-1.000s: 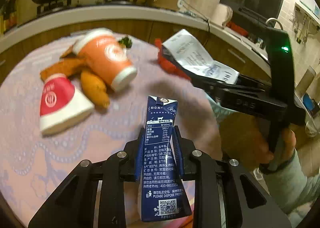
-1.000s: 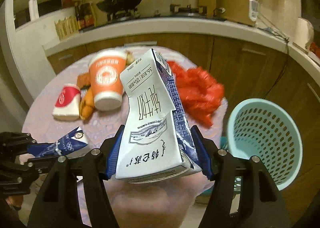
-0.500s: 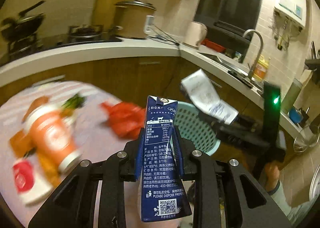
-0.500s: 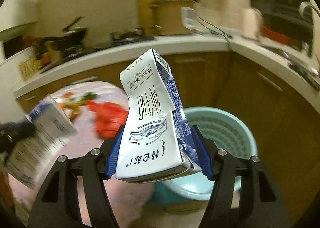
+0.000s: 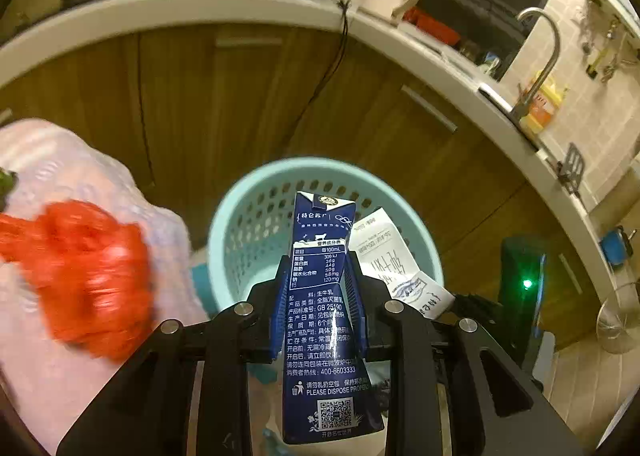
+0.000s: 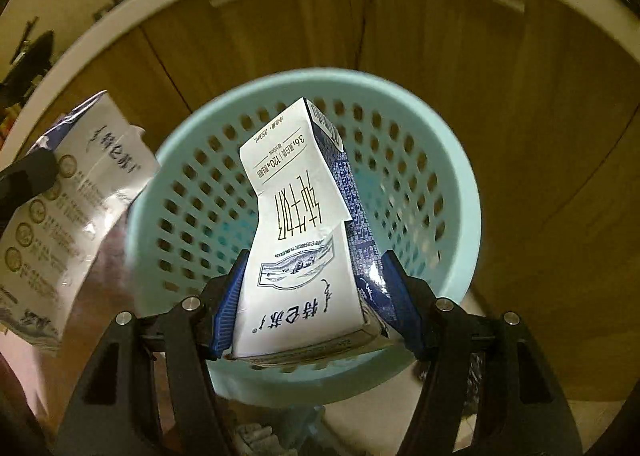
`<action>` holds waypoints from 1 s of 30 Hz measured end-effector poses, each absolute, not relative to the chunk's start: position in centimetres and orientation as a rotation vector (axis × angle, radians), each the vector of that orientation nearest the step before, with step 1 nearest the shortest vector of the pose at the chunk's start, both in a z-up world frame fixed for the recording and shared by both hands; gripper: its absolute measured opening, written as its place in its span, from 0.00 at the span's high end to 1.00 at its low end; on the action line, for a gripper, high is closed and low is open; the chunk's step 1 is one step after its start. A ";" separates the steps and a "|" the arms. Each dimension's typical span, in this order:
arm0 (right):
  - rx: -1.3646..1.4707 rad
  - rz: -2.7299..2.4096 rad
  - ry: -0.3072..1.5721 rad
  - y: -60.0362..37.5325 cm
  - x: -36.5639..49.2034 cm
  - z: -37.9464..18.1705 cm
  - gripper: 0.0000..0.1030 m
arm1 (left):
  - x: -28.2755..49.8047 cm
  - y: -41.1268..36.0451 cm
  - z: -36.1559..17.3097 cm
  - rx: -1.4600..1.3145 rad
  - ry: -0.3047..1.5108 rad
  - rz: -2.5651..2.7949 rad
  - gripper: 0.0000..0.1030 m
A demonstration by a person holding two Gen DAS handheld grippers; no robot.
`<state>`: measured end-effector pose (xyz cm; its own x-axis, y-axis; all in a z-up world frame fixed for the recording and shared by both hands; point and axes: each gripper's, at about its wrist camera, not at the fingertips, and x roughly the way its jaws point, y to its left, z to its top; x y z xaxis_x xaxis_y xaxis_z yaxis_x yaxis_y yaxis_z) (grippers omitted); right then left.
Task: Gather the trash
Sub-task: 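Carry both cartons over the blue basket and open both tools to drop them, then grasp the red-and-white paper cup with the left tool while the right tool grasps the red bag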
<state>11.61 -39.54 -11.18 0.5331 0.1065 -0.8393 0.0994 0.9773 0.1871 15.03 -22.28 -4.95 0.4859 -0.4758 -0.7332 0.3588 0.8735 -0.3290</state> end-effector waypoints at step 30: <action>0.148 0.112 0.909 -34.8 10.5 -6.1 0.40 | 9.1 -16.3 -1.3 -0.174 0.791 -0.447 0.53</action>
<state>10.48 -34.82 -6.12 0.6097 0.1597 -0.7764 -0.0341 0.9839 0.1756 9.09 -16.29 -1.26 0.6160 -0.4496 -0.6468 0.3215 0.8931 -0.3146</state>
